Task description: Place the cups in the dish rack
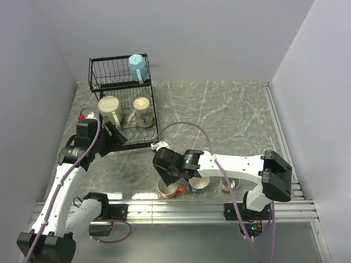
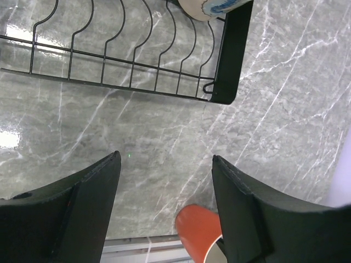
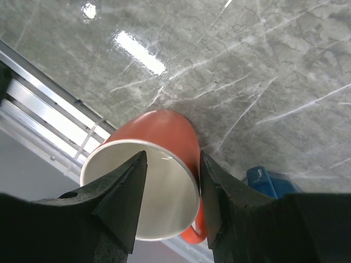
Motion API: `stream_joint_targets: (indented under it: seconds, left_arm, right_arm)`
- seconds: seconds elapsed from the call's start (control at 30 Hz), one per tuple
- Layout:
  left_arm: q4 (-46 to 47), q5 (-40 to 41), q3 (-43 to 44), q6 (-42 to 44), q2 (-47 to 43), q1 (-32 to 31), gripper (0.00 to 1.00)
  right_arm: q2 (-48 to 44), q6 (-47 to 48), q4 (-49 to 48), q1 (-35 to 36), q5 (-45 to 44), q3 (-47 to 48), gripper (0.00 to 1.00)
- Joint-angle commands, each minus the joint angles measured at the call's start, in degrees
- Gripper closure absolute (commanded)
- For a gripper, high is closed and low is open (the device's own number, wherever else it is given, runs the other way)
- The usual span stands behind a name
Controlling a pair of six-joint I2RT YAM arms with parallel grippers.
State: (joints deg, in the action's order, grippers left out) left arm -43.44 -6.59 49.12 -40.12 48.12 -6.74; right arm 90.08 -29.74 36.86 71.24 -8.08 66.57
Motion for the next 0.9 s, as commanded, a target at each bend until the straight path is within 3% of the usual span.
stream_joint_targets:
  seconds: [0.0, 0.23, 0.37, 0.5, 0.63, 0.87]
  left_arm:
    - [-0.8, -1.8, 2.7, -0.5, -1.4, -0.2, 0.28]
    - [-2.5, -1.7, 2.9, -0.3, -2.2, -0.1, 0.28]
    - [-3.4, -1.6, 2.8, -0.3, -3.0, -0.1, 0.29]
    - [-4.0, -1.7, 3.1, -0.6, -3.5, -0.2, 0.28]
    - [-5.9, -1.9, 5.7, -0.7, -3.4, -0.2, 0.28]
    - [-11.5, -0.8, 21.8, -0.1, 0.0, -0.1, 0.27]
  right_arm:
    - [1.8, 2.1, -1.2, 0.4, -0.6, 1.3, 0.51]
    - [5.5, 3.6, -2.6, 0.7, 1.2, 1.9, 0.71]
    - [6.7, 3.4, -3.0, 0.8, 1.9, 1.3, 1.0]
    - [6.4, 1.8, -2.7, 0.7, 1.6, 2.2, 1.0]
    - [6.9, -0.8, 0.8, -0.2, 0.4, 9.0, 1.0]
    - [4.8, -10.3, 2.9, -10.0, 2.8, 20.1, 1.0]
